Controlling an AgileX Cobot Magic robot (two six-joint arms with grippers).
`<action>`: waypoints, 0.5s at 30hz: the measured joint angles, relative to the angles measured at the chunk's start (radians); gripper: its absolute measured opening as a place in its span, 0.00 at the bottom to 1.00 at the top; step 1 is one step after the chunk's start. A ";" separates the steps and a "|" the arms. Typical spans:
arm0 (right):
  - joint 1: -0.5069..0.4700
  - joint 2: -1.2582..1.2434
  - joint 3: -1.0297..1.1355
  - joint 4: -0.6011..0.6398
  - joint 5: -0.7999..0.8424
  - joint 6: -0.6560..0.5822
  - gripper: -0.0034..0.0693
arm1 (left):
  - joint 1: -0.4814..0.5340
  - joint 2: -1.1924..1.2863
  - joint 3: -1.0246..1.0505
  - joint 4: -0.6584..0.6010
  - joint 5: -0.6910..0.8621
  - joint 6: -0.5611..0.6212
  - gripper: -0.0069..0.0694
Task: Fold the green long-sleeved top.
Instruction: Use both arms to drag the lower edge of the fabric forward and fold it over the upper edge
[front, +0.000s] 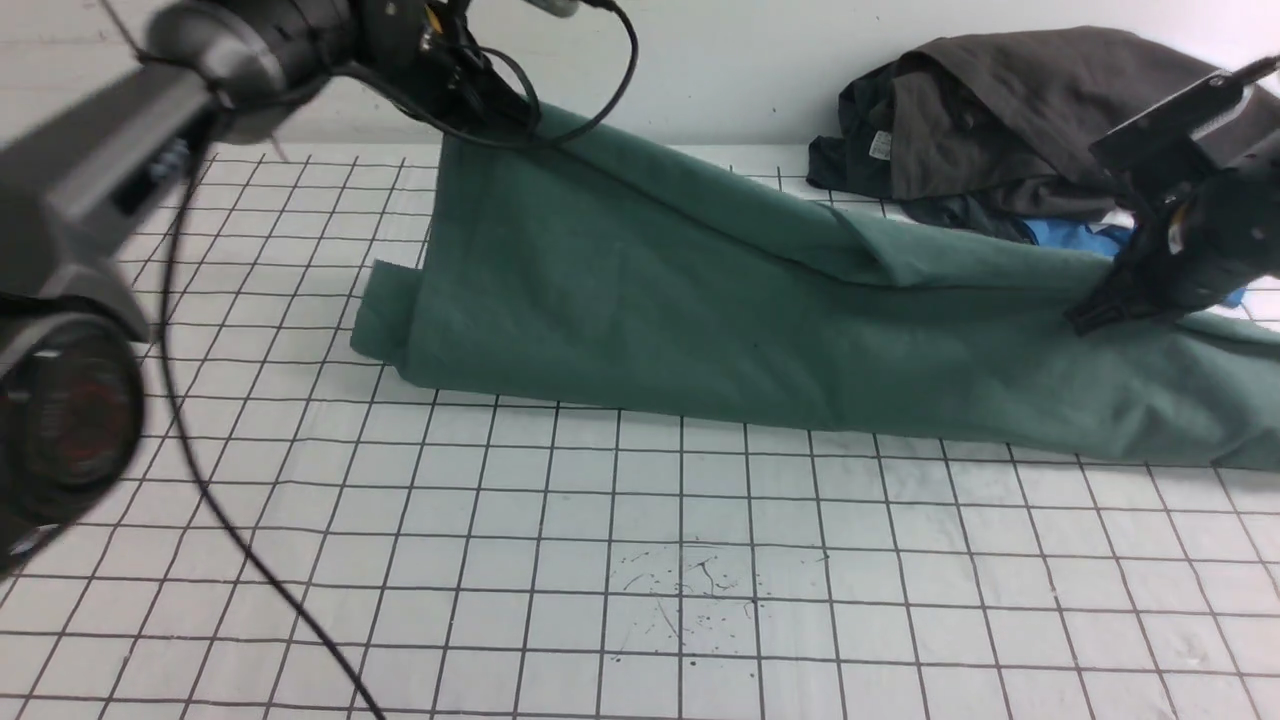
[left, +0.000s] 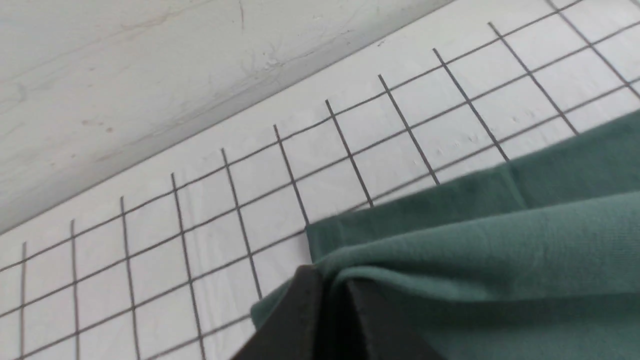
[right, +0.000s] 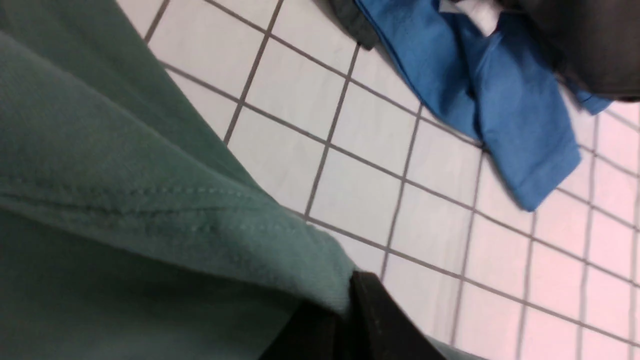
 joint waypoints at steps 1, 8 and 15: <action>0.000 0.058 -0.060 0.032 0.025 0.021 0.13 | 0.005 0.124 -0.189 0.001 0.067 -0.030 0.27; -0.001 0.160 -0.282 0.199 0.186 0.091 0.52 | 0.046 0.323 -0.517 -0.009 0.274 -0.230 0.68; 0.031 0.138 -0.386 0.474 0.301 -0.238 0.53 | 0.050 0.244 -0.540 -0.126 0.507 -0.061 0.58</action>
